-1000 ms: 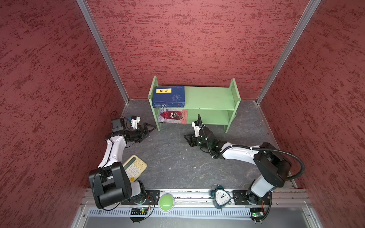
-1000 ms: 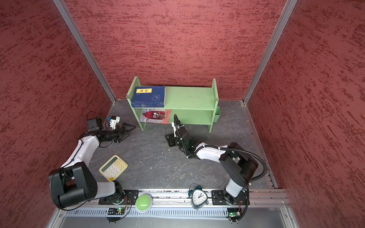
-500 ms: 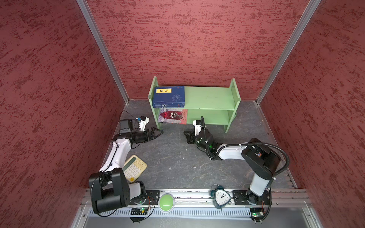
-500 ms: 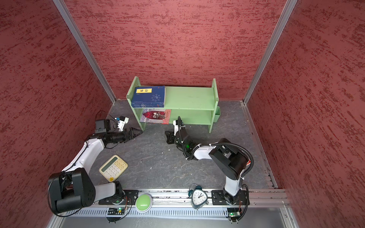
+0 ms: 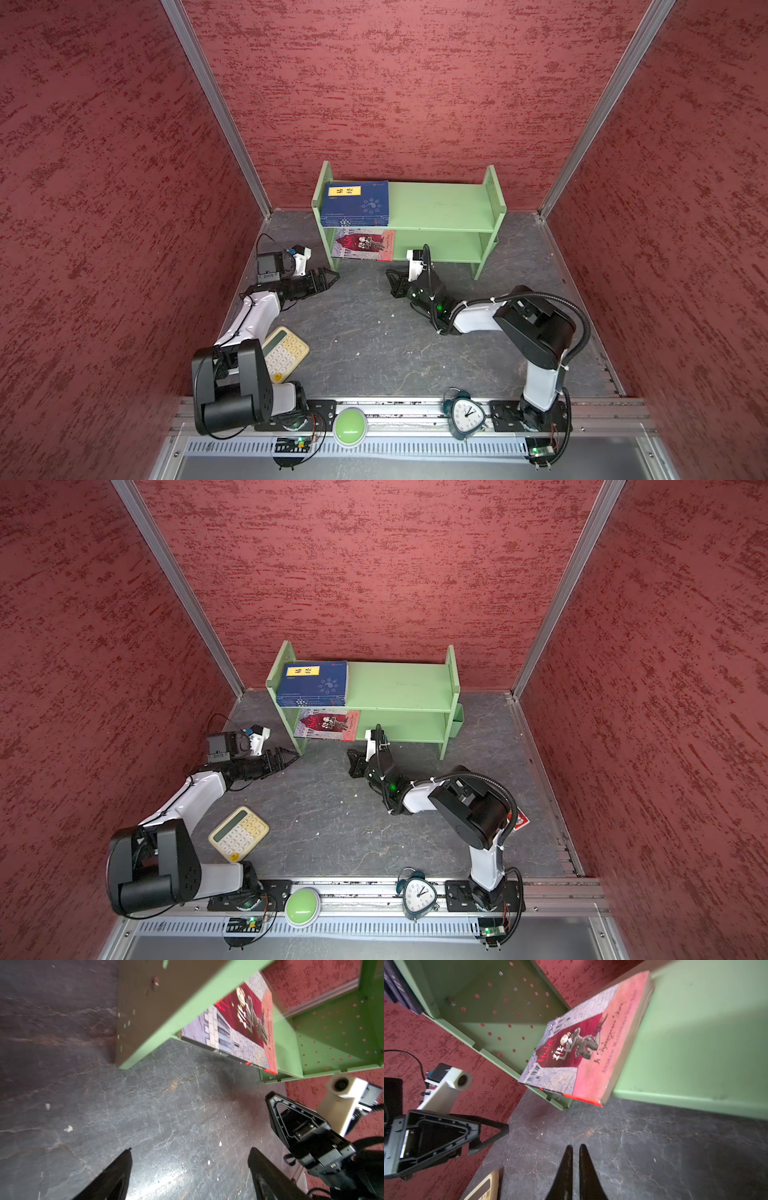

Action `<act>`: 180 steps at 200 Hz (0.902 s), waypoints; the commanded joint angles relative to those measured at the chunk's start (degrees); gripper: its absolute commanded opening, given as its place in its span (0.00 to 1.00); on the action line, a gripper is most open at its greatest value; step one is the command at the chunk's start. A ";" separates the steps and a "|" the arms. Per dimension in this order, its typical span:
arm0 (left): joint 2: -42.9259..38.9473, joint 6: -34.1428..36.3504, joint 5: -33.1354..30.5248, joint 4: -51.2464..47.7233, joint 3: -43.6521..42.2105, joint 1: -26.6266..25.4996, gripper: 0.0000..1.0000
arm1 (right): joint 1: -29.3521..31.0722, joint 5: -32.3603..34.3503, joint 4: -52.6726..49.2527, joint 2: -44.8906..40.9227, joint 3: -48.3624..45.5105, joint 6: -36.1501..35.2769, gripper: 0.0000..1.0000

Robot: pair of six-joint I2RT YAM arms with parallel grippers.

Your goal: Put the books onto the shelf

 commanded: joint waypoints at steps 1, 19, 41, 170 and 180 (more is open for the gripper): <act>1.71 -2.11 -3.33 3.78 0.30 -0.20 0.87 | -0.43 1.67 4.46 1.26 2.16 -0.42 0.10; 3.22 -2.46 -3.43 3.73 1.11 -0.14 0.86 | -0.80 1.48 4.19 1.91 3.24 -0.46 0.10; 4.54 -2.94 -2.67 4.08 1.63 -0.27 0.86 | -1.23 1.11 4.42 2.60 3.85 -0.28 0.11; 11.79 -8.16 -9.18 8.15 5.40 -2.33 0.82 | -2.47 -0.14 5.92 4.60 5.16 0.78 0.13; 12.08 -8.44 -9.71 8.47 5.71 -2.50 0.82 | -2.56 -0.10 5.68 4.67 5.36 0.81 0.13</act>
